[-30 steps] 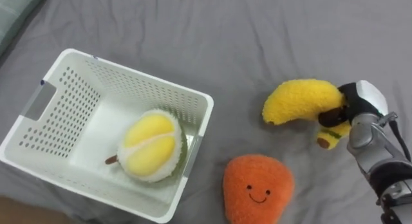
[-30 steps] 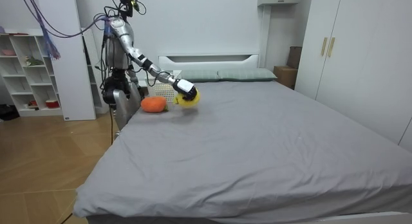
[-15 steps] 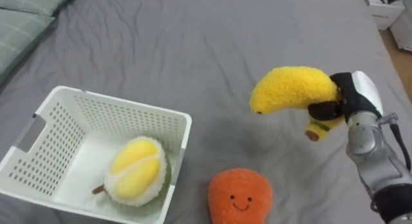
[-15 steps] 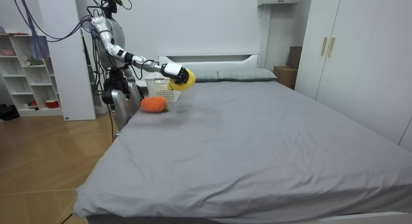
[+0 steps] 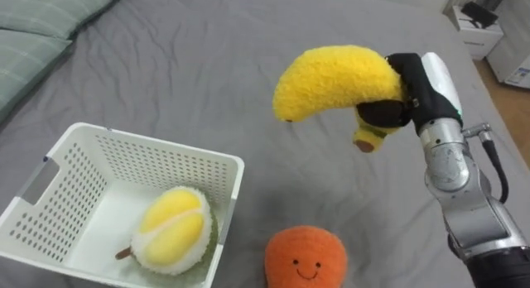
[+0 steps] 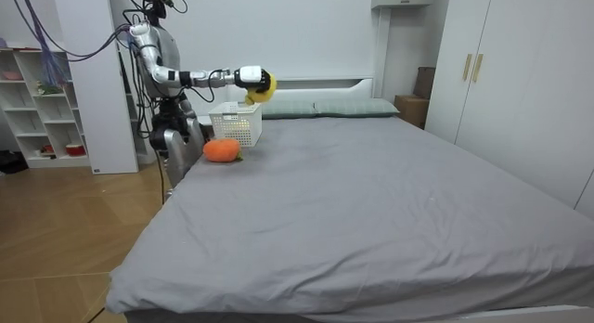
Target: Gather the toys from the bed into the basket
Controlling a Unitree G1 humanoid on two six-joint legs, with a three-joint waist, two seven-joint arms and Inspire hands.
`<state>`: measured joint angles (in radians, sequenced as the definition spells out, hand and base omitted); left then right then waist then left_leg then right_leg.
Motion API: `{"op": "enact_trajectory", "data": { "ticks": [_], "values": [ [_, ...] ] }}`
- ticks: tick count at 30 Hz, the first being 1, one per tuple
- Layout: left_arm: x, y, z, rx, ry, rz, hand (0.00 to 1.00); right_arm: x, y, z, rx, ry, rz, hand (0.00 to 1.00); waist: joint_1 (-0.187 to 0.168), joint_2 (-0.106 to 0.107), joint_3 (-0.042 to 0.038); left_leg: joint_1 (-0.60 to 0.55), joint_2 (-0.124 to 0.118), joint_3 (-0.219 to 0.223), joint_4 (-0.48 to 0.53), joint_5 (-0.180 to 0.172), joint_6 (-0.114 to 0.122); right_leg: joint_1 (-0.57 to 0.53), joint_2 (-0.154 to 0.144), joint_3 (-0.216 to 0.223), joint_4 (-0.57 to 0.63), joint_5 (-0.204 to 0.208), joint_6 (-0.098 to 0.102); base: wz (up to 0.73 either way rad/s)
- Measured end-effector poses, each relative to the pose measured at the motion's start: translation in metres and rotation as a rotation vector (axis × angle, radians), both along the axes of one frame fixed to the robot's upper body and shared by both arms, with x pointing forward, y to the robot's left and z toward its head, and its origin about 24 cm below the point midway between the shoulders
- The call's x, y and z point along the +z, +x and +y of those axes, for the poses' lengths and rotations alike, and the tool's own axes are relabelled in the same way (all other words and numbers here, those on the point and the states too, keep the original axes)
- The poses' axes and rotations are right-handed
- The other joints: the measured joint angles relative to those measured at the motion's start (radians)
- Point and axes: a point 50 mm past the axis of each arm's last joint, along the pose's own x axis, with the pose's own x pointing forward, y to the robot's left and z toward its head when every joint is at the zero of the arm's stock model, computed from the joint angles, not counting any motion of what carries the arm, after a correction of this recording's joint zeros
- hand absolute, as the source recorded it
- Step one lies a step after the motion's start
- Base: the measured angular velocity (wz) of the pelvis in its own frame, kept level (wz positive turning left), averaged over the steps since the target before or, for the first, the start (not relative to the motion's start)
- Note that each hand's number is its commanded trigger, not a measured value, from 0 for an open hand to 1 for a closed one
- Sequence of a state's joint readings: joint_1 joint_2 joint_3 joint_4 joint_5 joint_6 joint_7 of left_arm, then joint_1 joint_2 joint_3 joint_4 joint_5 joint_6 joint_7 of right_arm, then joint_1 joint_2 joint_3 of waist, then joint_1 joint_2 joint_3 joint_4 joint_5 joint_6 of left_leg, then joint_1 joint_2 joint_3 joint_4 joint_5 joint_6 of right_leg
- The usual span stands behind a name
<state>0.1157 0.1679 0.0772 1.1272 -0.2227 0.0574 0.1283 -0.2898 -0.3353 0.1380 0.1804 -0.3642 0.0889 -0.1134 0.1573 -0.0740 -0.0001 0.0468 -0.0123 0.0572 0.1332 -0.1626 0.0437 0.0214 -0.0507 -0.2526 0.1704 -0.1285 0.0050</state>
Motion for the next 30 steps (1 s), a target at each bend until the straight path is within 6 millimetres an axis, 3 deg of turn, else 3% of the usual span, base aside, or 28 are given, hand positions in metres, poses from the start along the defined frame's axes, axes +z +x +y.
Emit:
{"op": "enact_trajectory", "data": {
  "ticks": [4, 7, 14, 17, 19, 28, 30],
  "values": [
    [0.0, 0.004, -0.001, -0.006, -0.002, -0.011, 0.0, 0.011, -0.002, 0.02, 0.071, 0.038, -0.042, 1.0, 0.009, -0.003, 0.0026, -0.002, 0.0, -0.004, -0.002, 0.0, 0.0, 0.0, 0.001, -0.002, 0.0, 0.0, 0.0, 0.03],
    [0.001, 0.005, -0.001, -0.009, 0.001, -0.016, 0.0, 0.009, -0.003, 0.038, 0.14, 0.052, -0.015, 1.0, 0.017, -0.006, 0.0106, -0.004, -0.001, -0.006, -0.002, -0.001, 0.0, 0.001, 0.002, -0.004, 0.0, 0.0, 0.001, 0.0],
    [0.0, 0.004, -0.003, 0.001, 0.006, -0.009, 0.0, 0.006, -0.007, 0.061, 0.252, 0.045, 0.054, 1.0, 0.042, -0.001, 0.0152, -0.01, -0.001, -0.01, -0.002, -0.001, 0.001, 0.001, 0.001, -0.011, -0.001, 0.0, 0.001, 0.03],
    [-0.001, 0.003, -0.005, -0.017, 0.009, 0.002, 0.0, 0.012, -0.01, 0.071, 0.3, 0.032, 0.034, 1.0, 0.05, 0.001, 0.0158, -0.008, 0.0, -0.018, -0.002, -0.001, 0.001, 0.006, 0.003, -0.018, -0.002, 0.0, 0.001, 0.05],
    [-0.001, 0.004, -0.006, -0.035, 0.014, 0.002, 0.0, 0.016, -0.013, 0.082, 0.344, 0.011, 0.019, 1.0, 0.074, 0.002, 0.0155, -0.006, 0.0, -0.017, -0.002, -0.001, 0.0, 0.006, 0.004, -0.012, -0.003, 0.0, 0.001, 0.0],
    [0.001, 0.011, -0.008, -0.091, 0.051, -0.002, 0.0, 0.008, -0.019, 0.105, 0.43, -0.031, 0.056, 1.0, 0.148, 0.002, 0.0145, -0.001, -0.001, -0.028, 0.003, -0.001, 0.0, 0.015, 0.0, -0.03, -0.002, 0.0, 0.001, 0.03],
    [0.001, 0.011, -0.009, -0.093, 0.049, -0.004, 0.0, 0.005, -0.022, 0.111, 0.459, -0.049, 0.07, 1.0, 0.149, 0.001, 0.0143, -0.003, -0.002, -0.035, 0.004, -0.001, 0.0, 0.015, -0.001, -0.046, -0.002, 0.0, 0.001, 0.07]
  ]
}}
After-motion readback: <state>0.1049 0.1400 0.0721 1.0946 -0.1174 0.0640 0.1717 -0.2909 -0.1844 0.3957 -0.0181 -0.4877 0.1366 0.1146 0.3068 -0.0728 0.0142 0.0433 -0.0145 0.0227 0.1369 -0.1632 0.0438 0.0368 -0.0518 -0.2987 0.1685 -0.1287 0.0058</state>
